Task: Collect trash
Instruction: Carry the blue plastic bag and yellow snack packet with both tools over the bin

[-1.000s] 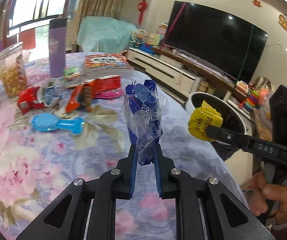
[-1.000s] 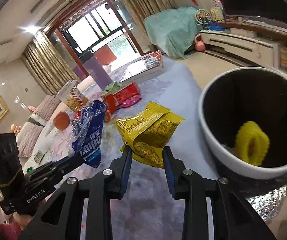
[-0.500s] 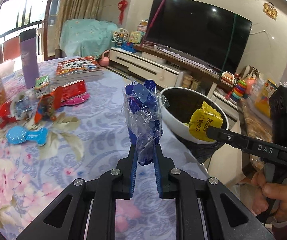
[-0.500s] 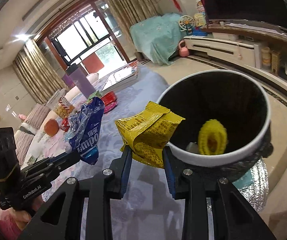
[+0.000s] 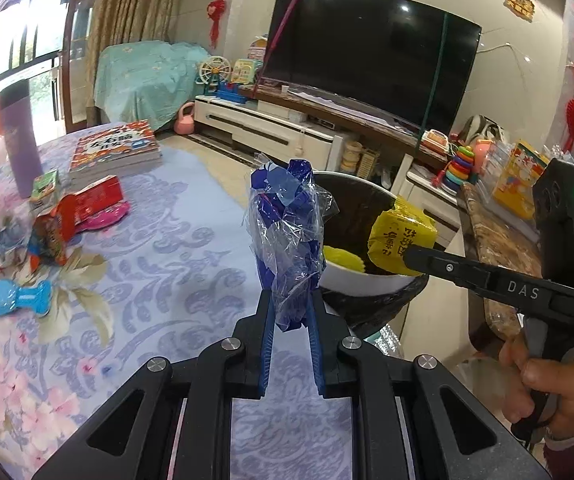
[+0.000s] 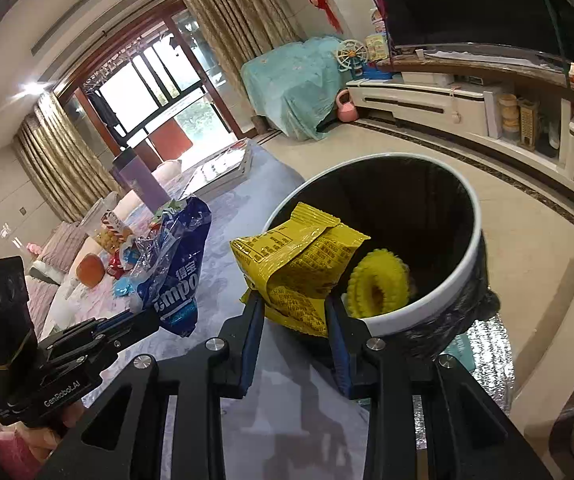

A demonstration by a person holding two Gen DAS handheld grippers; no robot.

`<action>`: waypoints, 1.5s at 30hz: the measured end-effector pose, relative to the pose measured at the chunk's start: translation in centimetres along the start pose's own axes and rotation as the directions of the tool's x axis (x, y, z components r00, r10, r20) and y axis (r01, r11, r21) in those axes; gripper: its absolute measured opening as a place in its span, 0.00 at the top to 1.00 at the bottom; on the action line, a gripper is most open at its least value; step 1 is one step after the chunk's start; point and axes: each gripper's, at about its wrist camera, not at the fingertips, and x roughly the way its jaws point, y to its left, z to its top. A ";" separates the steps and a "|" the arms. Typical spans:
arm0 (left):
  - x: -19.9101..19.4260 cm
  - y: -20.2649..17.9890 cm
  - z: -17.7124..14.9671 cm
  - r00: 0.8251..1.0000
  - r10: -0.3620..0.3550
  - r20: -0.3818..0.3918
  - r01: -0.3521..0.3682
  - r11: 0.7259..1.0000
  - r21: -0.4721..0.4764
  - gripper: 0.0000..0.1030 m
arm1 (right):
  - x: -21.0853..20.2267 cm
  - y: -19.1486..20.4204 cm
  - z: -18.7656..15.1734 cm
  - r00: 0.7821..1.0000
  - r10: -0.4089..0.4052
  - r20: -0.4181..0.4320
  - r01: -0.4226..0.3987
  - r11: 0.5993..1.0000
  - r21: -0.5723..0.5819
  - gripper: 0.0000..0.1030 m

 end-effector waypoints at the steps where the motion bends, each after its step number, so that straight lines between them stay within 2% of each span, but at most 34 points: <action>1: 0.2 -0.2 0.2 1.000 -0.003 -0.002 0.003 1.000 0.003 0.86 | -0.1 -0.2 0.1 1.000 -0.006 0.002 0.006 1.000 0.002 0.69; 11: 2.4 -2.1 2.0 1.000 -0.022 -0.019 0.023 0.999 0.040 0.86 | -0.8 -1.9 0.6 0.999 -0.051 0.011 0.051 0.999 0.018 0.69; 24: 5.8 -3.2 4.2 0.997 -0.050 -0.052 0.051 0.998 0.028 0.86 | -0.8 -3.3 1.7 0.997 -0.081 -0.001 0.081 0.996 0.022 0.69; 45: 9.7 -4.3 6.2 0.993 -0.034 -0.111 0.038 0.999 0.031 0.85 | 0.5 -4.7 3.3 0.990 -0.131 -0.051 0.130 0.991 -0.007 0.69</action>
